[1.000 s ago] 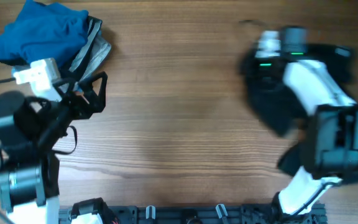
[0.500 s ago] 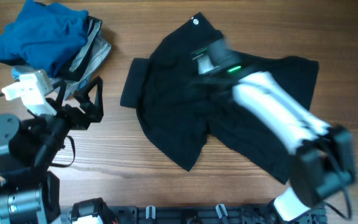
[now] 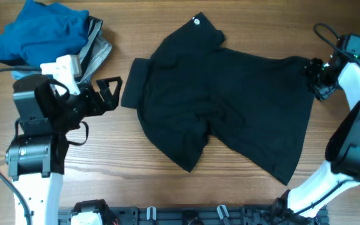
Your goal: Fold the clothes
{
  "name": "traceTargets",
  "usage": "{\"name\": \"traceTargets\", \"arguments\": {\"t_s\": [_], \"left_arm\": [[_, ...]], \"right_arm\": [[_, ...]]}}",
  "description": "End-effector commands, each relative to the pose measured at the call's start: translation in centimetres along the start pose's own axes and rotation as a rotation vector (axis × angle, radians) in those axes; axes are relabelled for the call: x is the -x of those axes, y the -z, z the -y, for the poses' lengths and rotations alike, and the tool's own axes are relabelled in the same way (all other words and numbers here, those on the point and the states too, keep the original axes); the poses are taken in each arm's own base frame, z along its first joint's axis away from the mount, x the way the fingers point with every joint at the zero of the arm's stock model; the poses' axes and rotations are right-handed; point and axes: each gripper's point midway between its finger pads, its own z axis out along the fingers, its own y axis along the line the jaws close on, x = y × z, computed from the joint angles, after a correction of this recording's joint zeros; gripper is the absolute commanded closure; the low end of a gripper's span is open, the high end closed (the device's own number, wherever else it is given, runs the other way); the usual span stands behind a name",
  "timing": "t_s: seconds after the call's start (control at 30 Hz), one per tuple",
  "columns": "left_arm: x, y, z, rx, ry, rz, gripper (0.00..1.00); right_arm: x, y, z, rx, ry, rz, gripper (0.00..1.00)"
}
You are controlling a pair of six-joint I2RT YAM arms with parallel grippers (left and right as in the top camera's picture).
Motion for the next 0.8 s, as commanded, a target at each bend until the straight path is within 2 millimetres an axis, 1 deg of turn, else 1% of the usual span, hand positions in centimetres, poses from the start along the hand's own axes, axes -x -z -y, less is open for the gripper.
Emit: {"name": "traceTargets", "arguments": {"t_s": [0.0, 0.1, 0.13, 0.17, 0.2, 0.23, 0.27, 0.3, 0.33, 0.37, 0.4, 0.47, 0.5, 0.53, 0.57, 0.63, 0.67, 0.7, 0.73, 0.77], "left_arm": [[0.4, -0.2, 0.5, -0.016, -0.035, -0.001, 0.03], [0.4, -0.4, 0.3, -0.014, -0.033, -0.005, 0.03], [0.4, -0.5, 0.3, -0.014, -0.032, -0.005, 0.02], [0.4, -0.5, 0.3, -0.014, -0.031, -0.006, 0.02], [0.4, -0.5, 0.3, -0.014, -0.031, -0.006, 0.02], [0.4, -0.5, 0.3, -0.014, -0.031, -0.006, 0.02], [0.4, -0.5, 0.3, -0.014, -0.031, -0.006, 0.02], [0.4, -0.5, 0.3, -0.014, -0.031, -0.005, 0.03], [0.5, -0.5, 0.3, -0.015, -0.033, -0.003, 0.03], [0.5, -0.5, 0.3, -0.015, -0.034, -0.002, 0.03], [0.5, -0.5, 0.3, -0.015, -0.033, -0.002, 0.03], [0.5, -0.5, 0.3, -0.014, -0.033, -0.003, 0.03], [0.5, -0.7, 0.1, -0.006, -0.031, -0.005, 0.03], [0.4, -0.8, 0.0, -0.001, -0.028, -0.012, 0.04], [0.2, -1.1, -0.1, 0.000, -0.023, -0.022, 0.04], [-0.5, -1.8, -0.3, 0.001, -0.014, -0.060, 0.03], [-1.0, -2.4, -0.2, -0.004, -0.013, -0.088, 0.03], [-1.7, -3.1, 0.1, -0.011, -0.014, -0.122, 0.03], [-2.3, -3.9, 0.3, -0.018, -0.018, -0.152, 0.03], [-3.0, -4.7, 0.5, -0.022, -0.033, -0.184, 0.03]], "right_arm": [[0.4, -2.4, 1.3, 0.017, 0.180, -0.024, 0.18], [0.1, -3.9, 1.8, 0.000, 0.210, -0.042, 0.16], [-0.3, -4.8, 2.2, -0.009, 0.209, -0.060, 0.17], [-1.0, -6.0, 2.7, -0.020, 0.204, -0.091, 0.26], [-1.5, -6.7, 2.8, -0.015, 0.201, -0.112, 0.32], [-1.9, -7.3, 2.7, 0.002, 0.199, -0.132, 0.39], [-2.3, -7.7, 2.5, 0.021, 0.209, -0.146, 0.49], [-2.4, -8.3, 2.3, 0.044, 0.215, -0.152, 0.66], [-1.7, -8.6, 2.4, 0.042, 0.208, -0.124, 0.92], [-0.5, -8.4, 2.8, 0.030, 0.183, -0.085, 0.96], [0.9, -8.0, 3.5, 0.008, 0.147, -0.045, 0.96], [4.5, -6.6, 5.1, -0.024, 0.064, 0.039, 0.96], [7.5, -5.0, 6.0, -0.011, 0.009, 0.098, 0.96], [9.9, -3.5, 6.5, 0.019, -0.022, 0.142, 0.96], [11.7, -2.2, 6.8, 0.044, -0.040, 0.174, 0.96], [15.5, 1.5, 8.3, 0.082, -0.105, 0.244, 0.96], [16.8, 3.1, 9.0, 0.100, -0.156, 0.267, 0.89], [17.8, 4.8, 9.0, 0.151, -0.164, 0.280, 0.69], [18.2, 6.1, 8.4, 0.212, -0.157, 0.280, 0.56], [18.2, 7.0, 7.9, 0.260, -0.151, 0.279, 0.48]]}}
